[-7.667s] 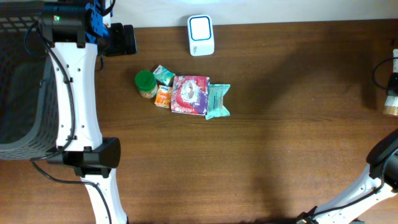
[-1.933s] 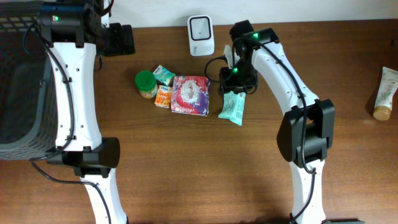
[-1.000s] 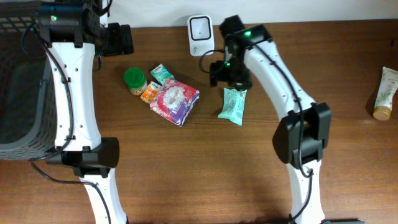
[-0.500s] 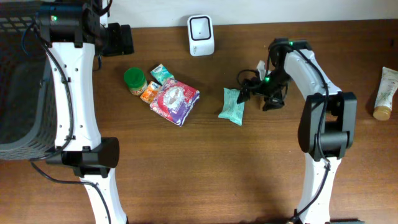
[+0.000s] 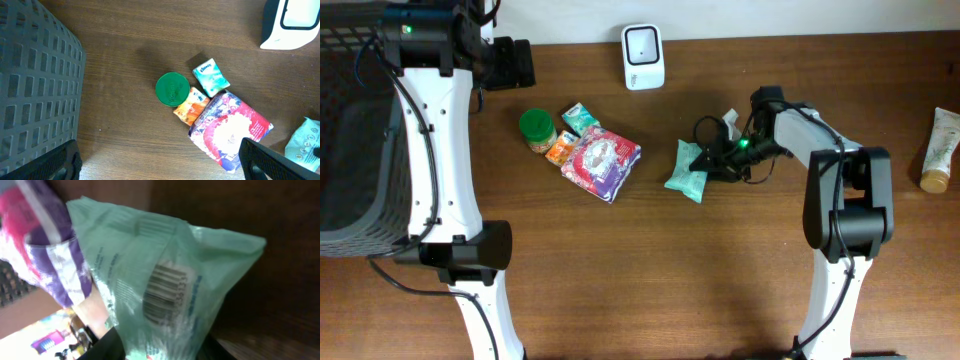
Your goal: Scan the item barcode
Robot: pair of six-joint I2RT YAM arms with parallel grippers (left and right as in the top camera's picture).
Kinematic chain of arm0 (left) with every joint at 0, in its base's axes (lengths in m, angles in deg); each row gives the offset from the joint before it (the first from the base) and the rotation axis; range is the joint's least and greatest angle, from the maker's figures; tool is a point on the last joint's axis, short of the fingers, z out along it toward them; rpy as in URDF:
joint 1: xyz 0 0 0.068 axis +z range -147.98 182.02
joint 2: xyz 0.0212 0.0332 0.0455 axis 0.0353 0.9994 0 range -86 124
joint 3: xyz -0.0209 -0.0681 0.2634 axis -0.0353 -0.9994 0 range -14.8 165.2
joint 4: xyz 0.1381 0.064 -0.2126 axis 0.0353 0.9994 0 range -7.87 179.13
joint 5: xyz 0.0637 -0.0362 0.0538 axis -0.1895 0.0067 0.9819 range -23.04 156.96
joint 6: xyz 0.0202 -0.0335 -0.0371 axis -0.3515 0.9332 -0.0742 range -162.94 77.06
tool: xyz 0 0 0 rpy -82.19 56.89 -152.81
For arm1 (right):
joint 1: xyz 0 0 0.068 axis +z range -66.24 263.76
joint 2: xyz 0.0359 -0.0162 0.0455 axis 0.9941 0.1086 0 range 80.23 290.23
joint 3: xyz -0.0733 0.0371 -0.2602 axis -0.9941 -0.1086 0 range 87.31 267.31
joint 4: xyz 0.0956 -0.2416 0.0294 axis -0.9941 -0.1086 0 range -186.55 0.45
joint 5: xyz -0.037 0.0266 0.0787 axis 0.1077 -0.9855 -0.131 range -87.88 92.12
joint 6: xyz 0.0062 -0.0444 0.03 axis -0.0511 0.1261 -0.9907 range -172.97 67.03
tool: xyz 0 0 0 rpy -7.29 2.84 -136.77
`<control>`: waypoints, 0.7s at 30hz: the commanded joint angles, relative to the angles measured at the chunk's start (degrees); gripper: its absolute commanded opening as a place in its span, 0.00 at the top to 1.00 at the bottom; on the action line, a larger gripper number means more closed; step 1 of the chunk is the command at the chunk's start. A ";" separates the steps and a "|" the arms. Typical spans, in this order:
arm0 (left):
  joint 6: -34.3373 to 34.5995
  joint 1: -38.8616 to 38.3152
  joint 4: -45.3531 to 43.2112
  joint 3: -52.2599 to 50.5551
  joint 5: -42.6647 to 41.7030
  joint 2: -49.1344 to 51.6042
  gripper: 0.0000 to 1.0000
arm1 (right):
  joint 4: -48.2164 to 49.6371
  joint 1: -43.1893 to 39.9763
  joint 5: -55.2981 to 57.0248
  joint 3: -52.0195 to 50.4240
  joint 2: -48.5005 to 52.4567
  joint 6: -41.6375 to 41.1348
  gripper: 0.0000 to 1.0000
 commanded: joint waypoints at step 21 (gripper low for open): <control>-0.31 0.00 0.04 0.66 0.46 -0.63 0.01 | -22.62 18.23 54.58 23.41 0.63 -2.89 0.41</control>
